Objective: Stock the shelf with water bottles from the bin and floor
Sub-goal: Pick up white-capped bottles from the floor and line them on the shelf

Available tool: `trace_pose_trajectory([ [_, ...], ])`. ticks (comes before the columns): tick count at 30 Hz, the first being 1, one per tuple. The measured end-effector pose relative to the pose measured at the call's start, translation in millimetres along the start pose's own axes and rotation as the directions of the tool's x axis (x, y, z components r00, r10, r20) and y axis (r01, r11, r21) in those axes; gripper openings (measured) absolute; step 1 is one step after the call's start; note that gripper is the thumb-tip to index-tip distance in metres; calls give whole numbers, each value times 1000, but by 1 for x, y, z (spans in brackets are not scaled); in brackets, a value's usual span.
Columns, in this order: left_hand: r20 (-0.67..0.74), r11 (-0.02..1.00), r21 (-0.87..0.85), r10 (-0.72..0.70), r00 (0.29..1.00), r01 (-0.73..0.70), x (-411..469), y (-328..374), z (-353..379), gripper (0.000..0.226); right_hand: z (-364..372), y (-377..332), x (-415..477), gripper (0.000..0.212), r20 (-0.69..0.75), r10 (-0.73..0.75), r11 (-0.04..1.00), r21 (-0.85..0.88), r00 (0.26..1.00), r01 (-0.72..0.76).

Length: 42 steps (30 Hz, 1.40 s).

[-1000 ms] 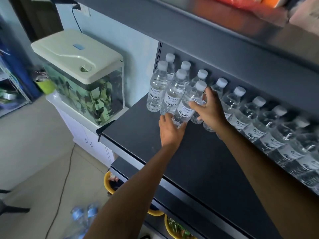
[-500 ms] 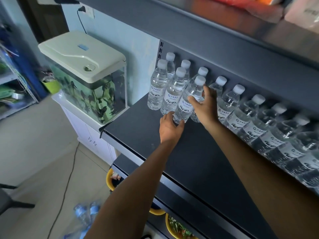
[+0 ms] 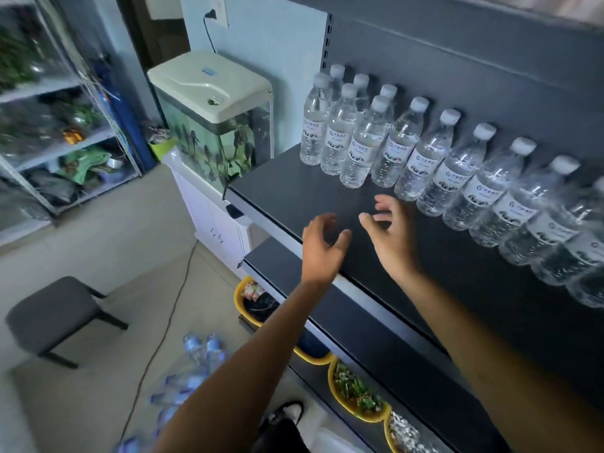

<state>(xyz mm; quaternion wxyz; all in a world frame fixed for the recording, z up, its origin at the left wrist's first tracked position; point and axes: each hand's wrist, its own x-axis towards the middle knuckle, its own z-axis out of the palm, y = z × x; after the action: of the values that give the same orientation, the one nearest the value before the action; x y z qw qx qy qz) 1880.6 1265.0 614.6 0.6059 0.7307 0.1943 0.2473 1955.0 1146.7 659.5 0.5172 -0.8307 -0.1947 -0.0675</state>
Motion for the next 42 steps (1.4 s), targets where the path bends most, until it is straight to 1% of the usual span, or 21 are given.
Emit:
trace_pose_trajectory([
  [4,-99,1000,16,22,995,-21,-87,3,-16,27,-23,0,-76,35,90,-76,995,79,993,69],
  [7,-170,998,5,-55,984,57,-157,-6,-28,26,-38,2,-136,28,153,-117,988,113,981,100],
  [9,-228,996,-3,-90,969,92,-199,-12,-38,31,-39,7,-172,27,216,-144,985,129,966,118],
  [10,-245,992,-9,-123,962,124,-222,-15,-44,32,-37,11,-190,26,268,-135,986,127,954,104],
  [12,-264,986,-22,-166,950,166,-254,-17,-53,32,-34,18,-213,26,308,-112,991,108,945,82],
  [15,-305,977,28,-192,933,211,-298,-24,-67,35,-34,26,-252,22,364,-62,993,113,929,22],
  [18,-322,961,34,-249,913,274,-327,-41,-74,35,-37,41,-287,18,435,-63,995,99,898,22],
  [20,-333,949,26,-289,898,315,-345,-54,-76,37,-34,58,-309,18,491,-37,998,57,871,11],
  [22,-348,935,38,-319,882,353,-364,-71,-79,44,-27,77,-336,23,566,-1,1000,-6,824,5],
  [25,-373,899,31,-396,839,437,-400,-103,-86,40,-16,102,-387,25,675,40,999,-43,737,-15],
  [28,-383,862,23,-459,801,506,-442,-138,-98,40,0,127,-439,24,747,92,994,-102,659,-24],
  [31,-416,823,1,-516,749,567,-487,-183,-114,45,19,151,-490,29,817,145,986,-168,559,-10],
  [34,-409,781,-2,-571,712,625,-531,-239,-123,37,42,187,-539,35,856,174,971,-233,487,61],
  [36,-387,749,-1,-612,690,663,-560,-283,-125,32,60,217,-572,33,858,212,953,-288,467,96],
  [38,-379,724,9,-635,673,689,-587,-329,-126,38,82,253,-604,32,868,232,939,-318,439,133],
  [39,-368,713,14,-648,667,701,-598,-351,-125,44,93,273,-620,34,880,240,930,-329,409,163],
  [42,-318,678,25,-691,649,735,-632,-421,-116,50,131,335,-657,41,920,280,880,-360,273,309],
])
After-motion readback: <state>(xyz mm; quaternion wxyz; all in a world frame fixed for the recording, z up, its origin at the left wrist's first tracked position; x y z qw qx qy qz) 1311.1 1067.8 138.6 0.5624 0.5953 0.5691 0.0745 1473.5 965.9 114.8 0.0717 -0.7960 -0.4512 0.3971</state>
